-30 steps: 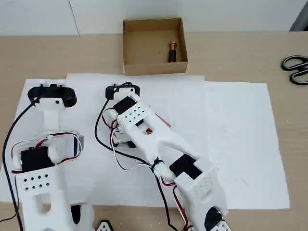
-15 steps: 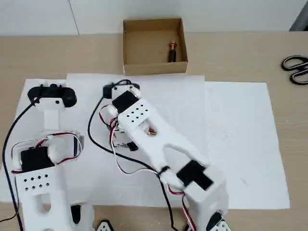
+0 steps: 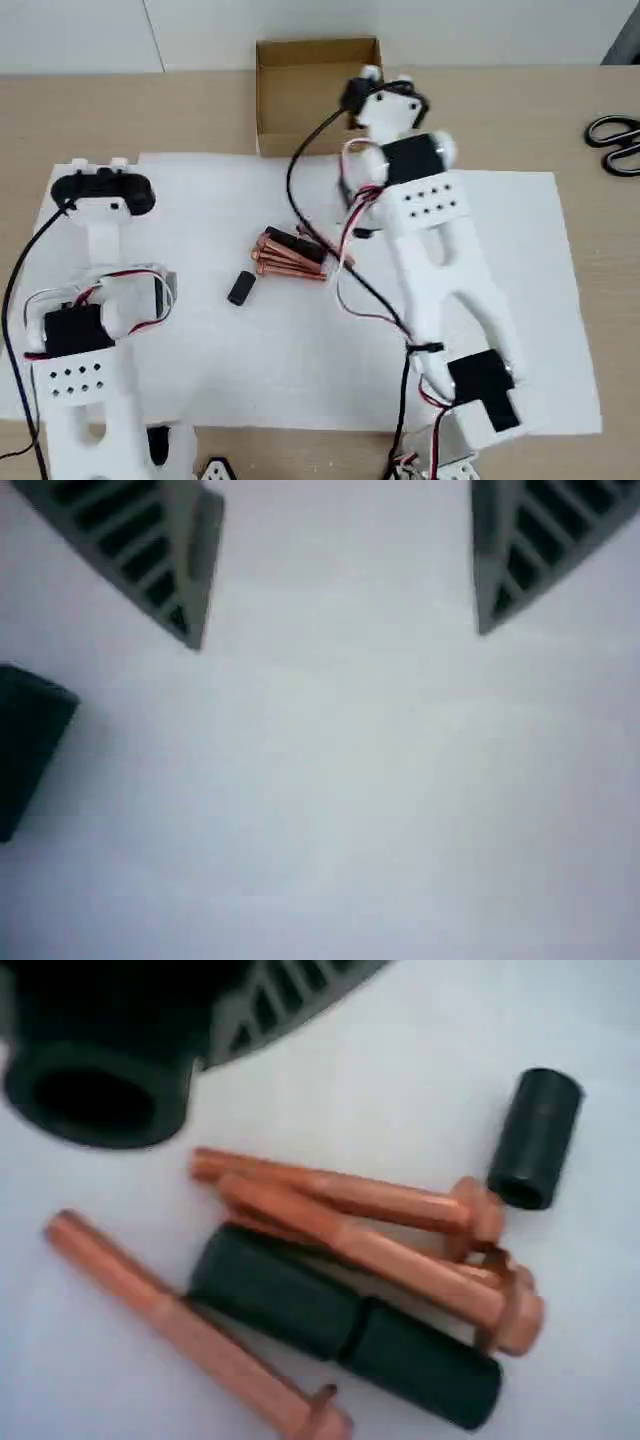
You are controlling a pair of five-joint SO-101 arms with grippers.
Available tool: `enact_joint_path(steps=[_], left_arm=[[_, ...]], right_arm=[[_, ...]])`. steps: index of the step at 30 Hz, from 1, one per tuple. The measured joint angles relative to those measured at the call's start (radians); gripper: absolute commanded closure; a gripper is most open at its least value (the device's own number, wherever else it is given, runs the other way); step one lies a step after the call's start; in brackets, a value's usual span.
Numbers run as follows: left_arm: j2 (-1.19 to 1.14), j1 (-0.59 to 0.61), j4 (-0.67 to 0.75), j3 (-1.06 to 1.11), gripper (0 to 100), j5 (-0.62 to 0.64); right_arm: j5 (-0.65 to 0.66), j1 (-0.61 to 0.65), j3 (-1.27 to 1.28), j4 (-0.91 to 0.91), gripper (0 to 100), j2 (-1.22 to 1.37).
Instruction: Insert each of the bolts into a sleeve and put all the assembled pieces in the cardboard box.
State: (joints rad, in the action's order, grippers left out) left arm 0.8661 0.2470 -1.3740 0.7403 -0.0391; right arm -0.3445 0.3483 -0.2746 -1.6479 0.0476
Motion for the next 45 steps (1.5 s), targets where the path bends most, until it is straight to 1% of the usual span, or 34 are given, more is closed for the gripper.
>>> enact_joint_path(steps=[4, 6, 8, 10, 15, 18, 20, 22, 25, 28, 31, 35, 41, 45], left_arm=[[-0.014, -0.106, 0.002, -0.061, 83, 0.049], [-0.064, -0.149, 0.002, -0.100, 83, 0.058], [-0.143, -0.166, 0.003, -0.141, 83, 0.064], [-0.230, -0.172, 0.003, -0.190, 83, 0.068], [-0.465, -0.186, -0.003, -0.356, 83, 0.132], [-0.591, -0.229, -0.048, -0.473, 83, 0.232], [-0.654, -0.270, -0.087, -0.535, 83, 0.324], [-0.680, -0.311, -0.124, -0.565, 83, 0.350], [-0.680, -0.376, -0.140, -0.575, 83, 0.396], [-0.695, -0.445, -0.140, -0.577, 83, 0.500], [-0.727, -0.508, -0.120, -0.578, 83, 0.603], [-0.784, -0.592, -0.091, -0.578, 83, 0.694], [-0.893, -0.611, 0.021, -0.580, 83, 0.822], [-0.939, -0.612, 0.066, -0.580, 83, 0.868]], right_arm=[[0.224, -0.044, 0.000, 0.000, 99.5, 0.000], [0.347, -0.054, 0.000, 0.000, 99.5, 0.000], [0.466, -0.066, 0.000, 0.000, 99.5, 0.000], [0.517, -0.084, 0.000, 0.000, 99.5, 0.000], [0.531, -0.132, 0.000, 0.000, 99.5, 0.000], [0.531, -0.157, 0.000, 0.000, 99.5, 0.000], [0.531, -0.163, 0.000, 0.000, 99.5, 0.000], [0.531, -0.163, 0.000, 0.000, 99.5, 0.000], [0.531, -0.161, 0.000, 0.000, 99.5, 0.000], [0.531, -0.161, 0.000, 0.000, 99.5, 0.000], [0.531, -0.161, 0.000, 0.000, 99.4, 0.000], [0.531, -0.161, 0.000, 0.000, 99.4, 0.000], [0.531, -0.163, 0.031, 0.041, 99.4, 0.000], [0.531, -0.161, 0.086, 0.084, 99.4, 0.000]])
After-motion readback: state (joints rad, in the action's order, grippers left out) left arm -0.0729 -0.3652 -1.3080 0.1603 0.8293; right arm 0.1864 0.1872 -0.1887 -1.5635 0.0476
